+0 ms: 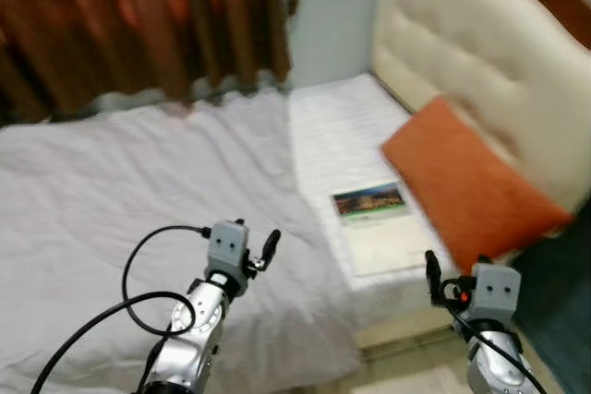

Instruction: Clean up the room

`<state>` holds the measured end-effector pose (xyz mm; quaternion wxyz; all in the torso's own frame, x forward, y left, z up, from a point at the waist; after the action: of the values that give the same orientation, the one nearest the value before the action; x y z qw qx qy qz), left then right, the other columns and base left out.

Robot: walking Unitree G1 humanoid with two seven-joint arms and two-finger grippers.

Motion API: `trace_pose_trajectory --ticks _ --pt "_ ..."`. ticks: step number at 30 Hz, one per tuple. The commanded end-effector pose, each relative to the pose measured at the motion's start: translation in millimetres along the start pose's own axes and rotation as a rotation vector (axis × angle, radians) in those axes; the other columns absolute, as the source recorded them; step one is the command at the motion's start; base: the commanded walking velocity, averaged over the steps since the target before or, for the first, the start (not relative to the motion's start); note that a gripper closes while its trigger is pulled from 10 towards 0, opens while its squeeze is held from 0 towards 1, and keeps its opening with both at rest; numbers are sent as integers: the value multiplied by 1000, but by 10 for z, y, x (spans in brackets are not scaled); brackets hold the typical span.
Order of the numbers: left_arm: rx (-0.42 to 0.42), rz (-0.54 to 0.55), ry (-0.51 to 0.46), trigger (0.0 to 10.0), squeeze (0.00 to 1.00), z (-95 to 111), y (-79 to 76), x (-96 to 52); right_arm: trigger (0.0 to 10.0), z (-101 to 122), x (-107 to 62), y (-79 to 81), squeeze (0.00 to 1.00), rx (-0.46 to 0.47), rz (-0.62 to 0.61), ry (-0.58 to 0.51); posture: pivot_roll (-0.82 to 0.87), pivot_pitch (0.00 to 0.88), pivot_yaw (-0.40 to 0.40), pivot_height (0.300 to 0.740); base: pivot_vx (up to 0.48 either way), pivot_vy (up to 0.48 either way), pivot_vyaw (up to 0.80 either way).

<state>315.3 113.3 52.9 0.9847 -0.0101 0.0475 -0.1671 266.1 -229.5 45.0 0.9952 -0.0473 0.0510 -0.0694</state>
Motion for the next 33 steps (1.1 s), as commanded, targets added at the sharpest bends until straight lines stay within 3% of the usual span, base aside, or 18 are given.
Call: trace_pose_trajectory --ticks 1,7,16,24,33 --pt "-18 -6 28 10000 0 -96 -45 -50 10000 -63 -93 -142 0 -28 -13 39 -107 0 -9 740 0 0 -725" --pt "-12 44 11 10000 0 -117 9 -145 10000 -143 -163 -189 0 -68 36 88 -86 3 -48 740 0 0 -730" --pt "-2 -3 1 10000 0 -75 -57 -122 10000 -200 -76 -181 0 -19 24 122 -67 0 -42 740 0 -480 -733" --pt "53 -57 11 10000 0 -47 -85 -47 10000 -209 -49 -172 0 5 -3 117 -83 0 -7 740 0 -480 -738" --pt "53 -114 19 10000 0 -10 -189 80 10000 -236 -87 -169 0 68 -26 91 -110 0 33 740 0 -480 -753"
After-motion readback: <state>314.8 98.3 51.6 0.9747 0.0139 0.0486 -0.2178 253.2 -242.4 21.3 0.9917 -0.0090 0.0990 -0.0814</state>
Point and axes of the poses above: a point about 5 cm out from each wrist's last joint towards the gripper, its own x axis pointing out of the wrist towards the gripper, its own z axis along the axis of the wrist's last joint, y = z × x, the point moved 3 cm from there along x, pointing out of the wrist towards the gripper, and after that the axes turned 2 degrees about -x, right-handed, at the moved point
